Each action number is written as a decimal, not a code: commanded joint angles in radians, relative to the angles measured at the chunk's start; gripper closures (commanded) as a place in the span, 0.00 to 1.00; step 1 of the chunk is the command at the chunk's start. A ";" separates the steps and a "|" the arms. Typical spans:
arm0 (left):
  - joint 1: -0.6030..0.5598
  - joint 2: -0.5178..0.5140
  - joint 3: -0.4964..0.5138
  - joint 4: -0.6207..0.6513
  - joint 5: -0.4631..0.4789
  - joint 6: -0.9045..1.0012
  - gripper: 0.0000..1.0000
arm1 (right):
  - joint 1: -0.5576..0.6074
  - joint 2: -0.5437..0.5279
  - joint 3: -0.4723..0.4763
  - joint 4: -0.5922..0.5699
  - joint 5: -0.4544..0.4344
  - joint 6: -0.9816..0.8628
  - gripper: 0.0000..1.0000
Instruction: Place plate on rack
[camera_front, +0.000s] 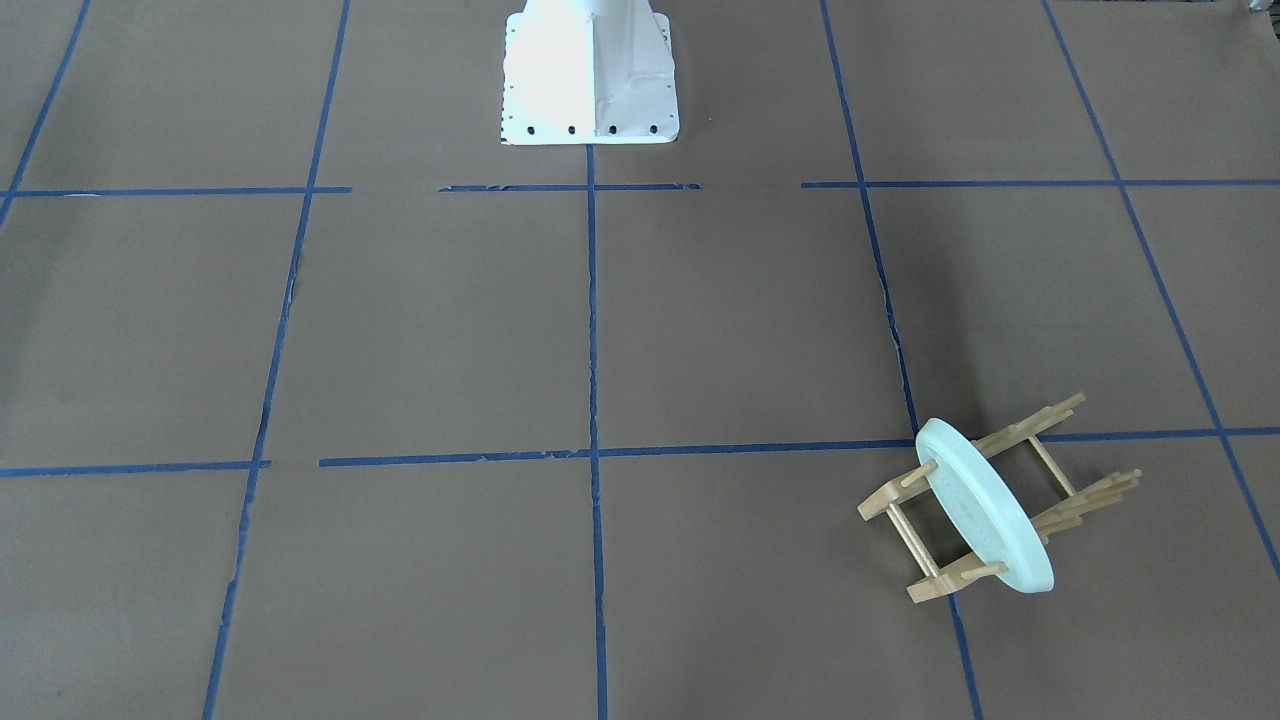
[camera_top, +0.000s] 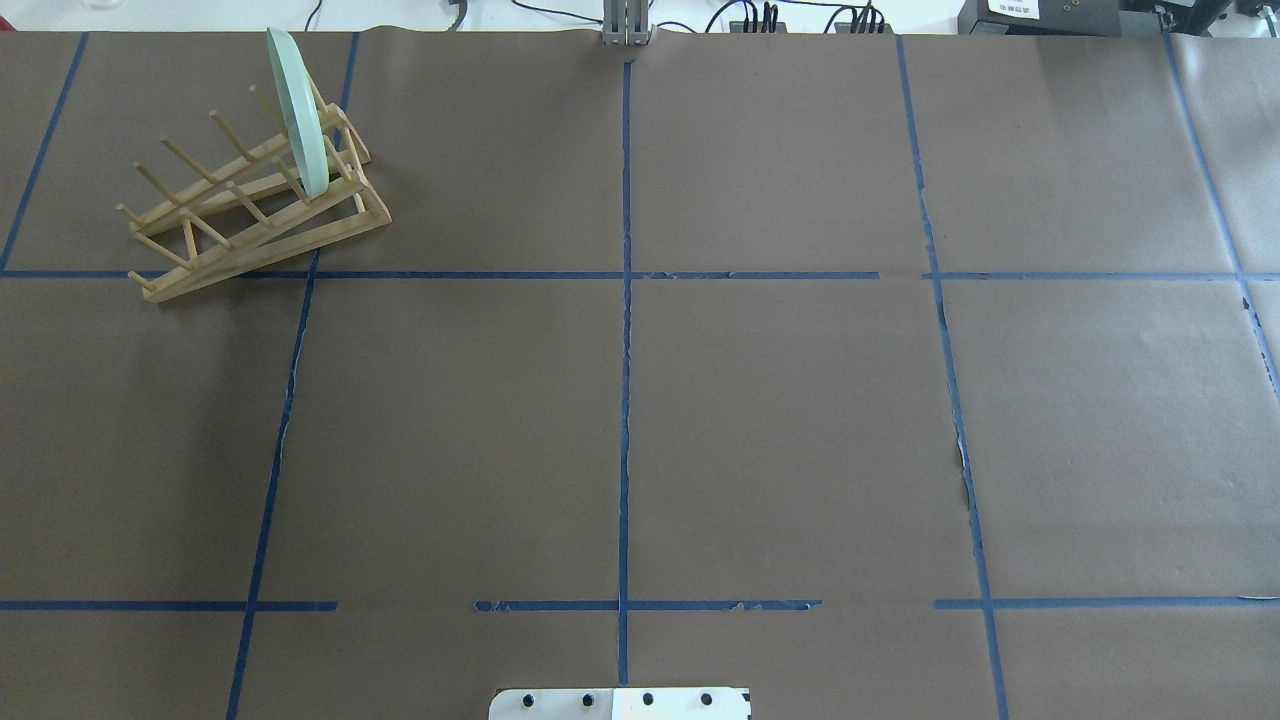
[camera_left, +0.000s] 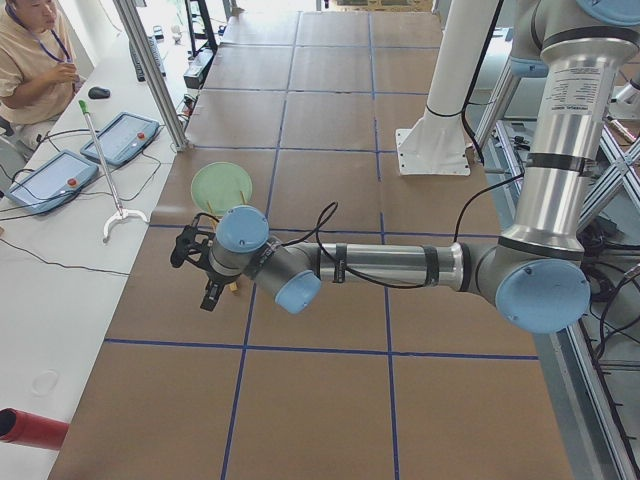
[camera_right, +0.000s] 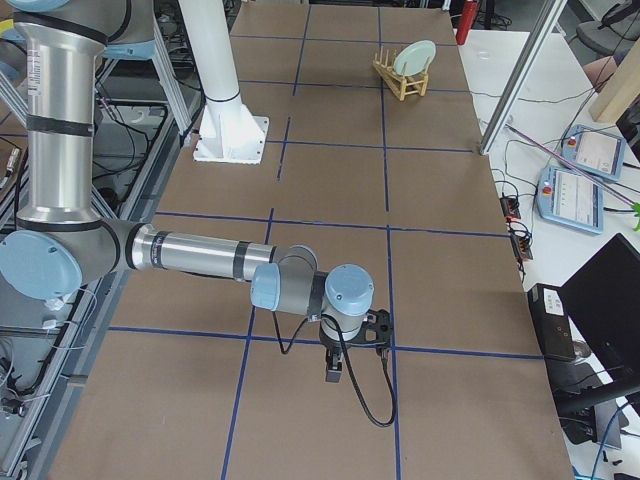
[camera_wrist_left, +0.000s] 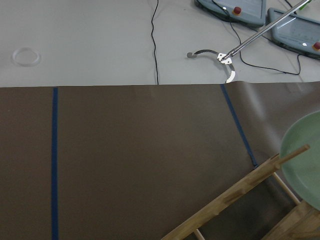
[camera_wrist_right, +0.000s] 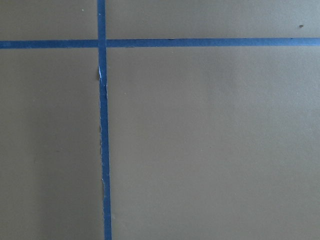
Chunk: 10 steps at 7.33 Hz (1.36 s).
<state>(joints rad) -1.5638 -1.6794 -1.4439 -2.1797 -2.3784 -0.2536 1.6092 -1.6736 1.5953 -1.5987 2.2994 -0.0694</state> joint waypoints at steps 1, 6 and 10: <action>-0.050 0.041 -0.007 0.351 0.007 0.331 0.00 | 0.000 0.000 0.000 -0.001 0.000 0.000 0.00; -0.051 0.056 -0.119 0.621 0.104 0.456 0.00 | 0.000 0.000 0.000 -0.001 0.000 0.000 0.00; -0.050 0.109 -0.102 0.537 -0.028 0.448 0.00 | 0.000 0.000 0.000 0.000 0.000 -0.001 0.00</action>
<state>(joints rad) -1.6139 -1.5838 -1.5517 -1.5852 -2.3886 0.1967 1.6091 -1.6736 1.5953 -1.5985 2.2994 -0.0699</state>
